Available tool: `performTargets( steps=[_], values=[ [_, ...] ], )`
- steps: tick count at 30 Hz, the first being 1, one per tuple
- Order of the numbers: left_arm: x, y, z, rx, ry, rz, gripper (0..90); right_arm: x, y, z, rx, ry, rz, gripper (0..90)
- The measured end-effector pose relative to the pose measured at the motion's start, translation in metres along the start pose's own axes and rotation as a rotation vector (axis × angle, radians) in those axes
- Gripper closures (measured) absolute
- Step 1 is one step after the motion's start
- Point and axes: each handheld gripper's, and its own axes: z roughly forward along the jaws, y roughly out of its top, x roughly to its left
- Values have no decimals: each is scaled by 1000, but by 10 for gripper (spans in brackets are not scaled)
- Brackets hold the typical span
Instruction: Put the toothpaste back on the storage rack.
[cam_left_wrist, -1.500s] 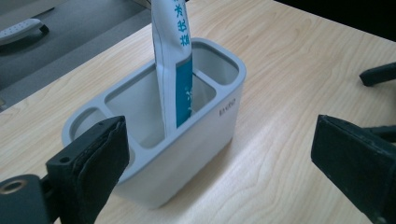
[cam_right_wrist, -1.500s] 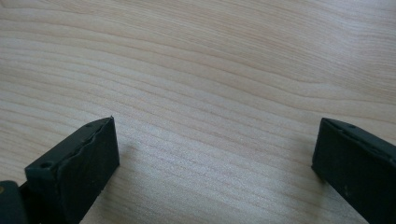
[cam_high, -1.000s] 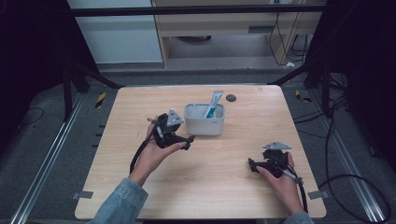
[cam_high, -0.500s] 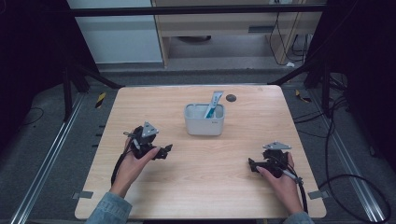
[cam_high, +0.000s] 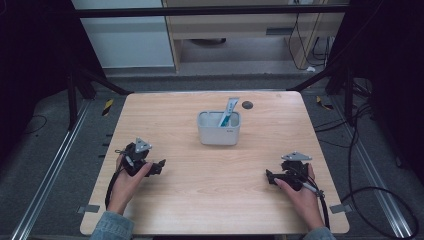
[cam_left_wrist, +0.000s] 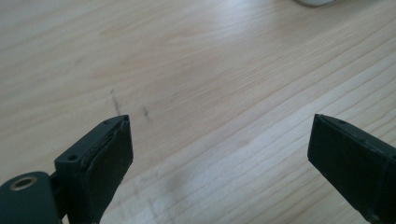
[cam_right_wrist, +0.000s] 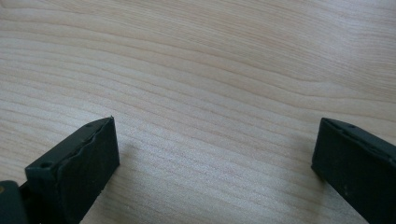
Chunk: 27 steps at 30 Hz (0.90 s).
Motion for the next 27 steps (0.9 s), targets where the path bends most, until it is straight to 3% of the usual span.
performTargets(
  steps=[4,10,27],
  values=[
    [11,-11,3,27,25,-40,63,0,0,0,0,0,0,9],
    [18,-19,8,57,32,-56,62,0,0,0,0,1,0,8],
    [31,-30,15,59,14,-109,44,0,0,0,0,1,0,8]
  ],
)
